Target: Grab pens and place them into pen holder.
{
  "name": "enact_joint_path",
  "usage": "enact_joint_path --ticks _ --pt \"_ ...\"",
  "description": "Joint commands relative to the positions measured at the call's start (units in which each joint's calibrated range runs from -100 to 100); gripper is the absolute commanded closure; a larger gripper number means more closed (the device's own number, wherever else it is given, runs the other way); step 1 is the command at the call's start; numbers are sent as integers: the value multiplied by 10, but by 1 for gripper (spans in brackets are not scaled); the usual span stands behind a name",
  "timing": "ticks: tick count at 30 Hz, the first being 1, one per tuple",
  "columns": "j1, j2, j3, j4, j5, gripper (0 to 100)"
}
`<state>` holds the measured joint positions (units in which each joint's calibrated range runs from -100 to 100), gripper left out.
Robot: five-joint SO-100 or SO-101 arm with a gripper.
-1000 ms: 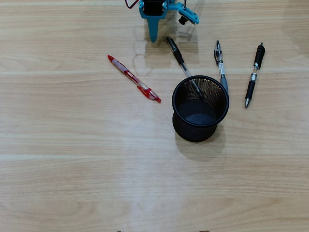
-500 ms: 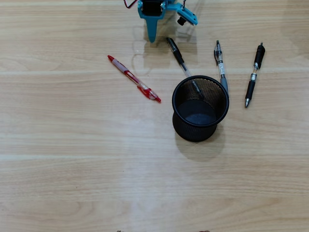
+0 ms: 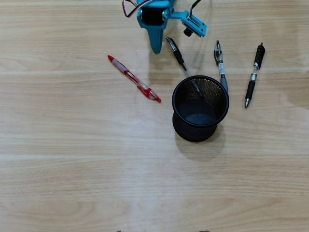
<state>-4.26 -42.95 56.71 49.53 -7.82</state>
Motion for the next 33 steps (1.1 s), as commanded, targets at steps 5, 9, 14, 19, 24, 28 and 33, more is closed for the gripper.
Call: enact_joint_path --ticks 5,9,14,19,24,28,33 --pt "32 204 -241 145 -51 88" --pt "74 204 -253 168 -76 85" --pt "139 213 -218 152 -99 85" --pt "160 285 -182 107 -115 85" --pt "152 353 -175 70 -126 85" --pt "144 386 -181 49 -128 85" --pt "132 407 -181 24 -125 78"
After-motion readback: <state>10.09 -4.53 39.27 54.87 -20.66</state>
